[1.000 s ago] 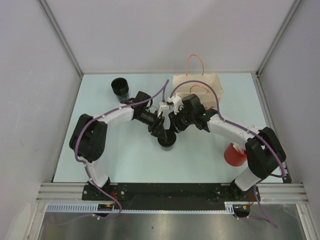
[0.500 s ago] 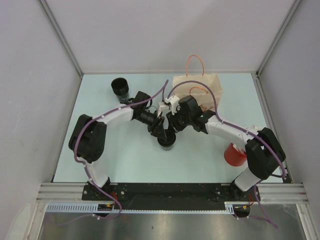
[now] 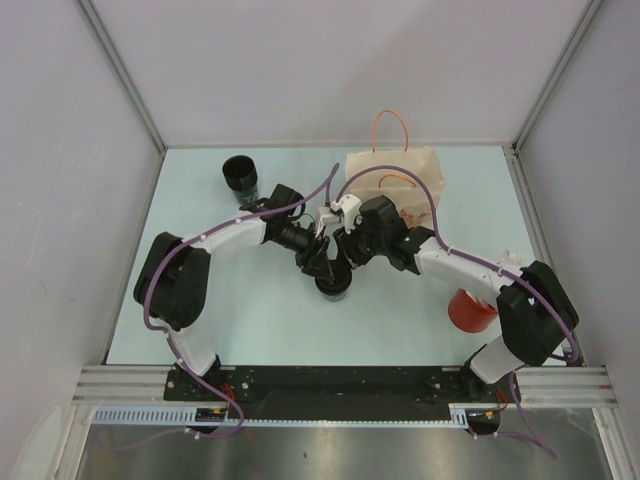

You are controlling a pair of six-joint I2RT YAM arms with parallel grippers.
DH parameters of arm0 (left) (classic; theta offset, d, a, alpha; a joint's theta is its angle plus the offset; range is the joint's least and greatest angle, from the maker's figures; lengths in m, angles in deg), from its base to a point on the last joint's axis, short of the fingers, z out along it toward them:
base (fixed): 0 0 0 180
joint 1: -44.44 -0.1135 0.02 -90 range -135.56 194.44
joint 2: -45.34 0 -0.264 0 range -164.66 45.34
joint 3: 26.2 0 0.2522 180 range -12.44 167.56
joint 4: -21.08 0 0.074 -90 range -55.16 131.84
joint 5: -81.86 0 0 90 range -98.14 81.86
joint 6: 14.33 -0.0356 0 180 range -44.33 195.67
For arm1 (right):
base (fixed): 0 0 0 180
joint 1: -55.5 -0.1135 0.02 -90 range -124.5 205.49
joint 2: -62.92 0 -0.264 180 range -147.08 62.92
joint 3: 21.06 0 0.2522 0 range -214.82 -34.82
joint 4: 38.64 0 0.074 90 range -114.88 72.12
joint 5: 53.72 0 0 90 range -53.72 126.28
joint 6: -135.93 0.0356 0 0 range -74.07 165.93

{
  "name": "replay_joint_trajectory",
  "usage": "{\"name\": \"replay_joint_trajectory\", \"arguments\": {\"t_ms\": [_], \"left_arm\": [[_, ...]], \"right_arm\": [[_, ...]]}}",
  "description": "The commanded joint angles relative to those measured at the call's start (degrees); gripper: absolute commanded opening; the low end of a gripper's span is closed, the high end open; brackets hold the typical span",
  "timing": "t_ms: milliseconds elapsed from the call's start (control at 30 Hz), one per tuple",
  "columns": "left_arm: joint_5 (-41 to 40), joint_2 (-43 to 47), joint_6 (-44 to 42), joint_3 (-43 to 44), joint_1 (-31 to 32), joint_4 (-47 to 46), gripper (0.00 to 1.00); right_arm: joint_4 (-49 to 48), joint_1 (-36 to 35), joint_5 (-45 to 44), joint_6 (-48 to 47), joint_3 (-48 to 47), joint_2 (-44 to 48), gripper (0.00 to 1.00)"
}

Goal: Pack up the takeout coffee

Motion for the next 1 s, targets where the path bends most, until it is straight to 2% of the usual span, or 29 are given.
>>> {"name": "replay_joint_trajectory", "arguments": {"t_ms": [0, 200, 567, 967], "left_arm": [[-17.11, -3.43, -1.96, -3.69, 1.08, 1.17, 0.46], [-14.48, -5.01, -0.03, -4.13, 1.08, 0.29, 0.47], [-12.28, -8.0, 0.85, -4.05, 1.08, -0.59, 0.47], [-12.63, -8.09, 0.94, -4.4, 1.08, -0.68, 0.47]], "right_arm": [[12.58, -4.27, 0.55, -15.41, 5.98, -3.01, 0.43], [10.47, -4.01, -0.76, -16.47, 7.65, -2.92, 0.45], [3.97, 2.14, 1.96, -16.21, 10.37, 1.56, 0.5], [3.61, 1.97, -0.32, -16.56, 11.16, -3.09, 0.5]]}}
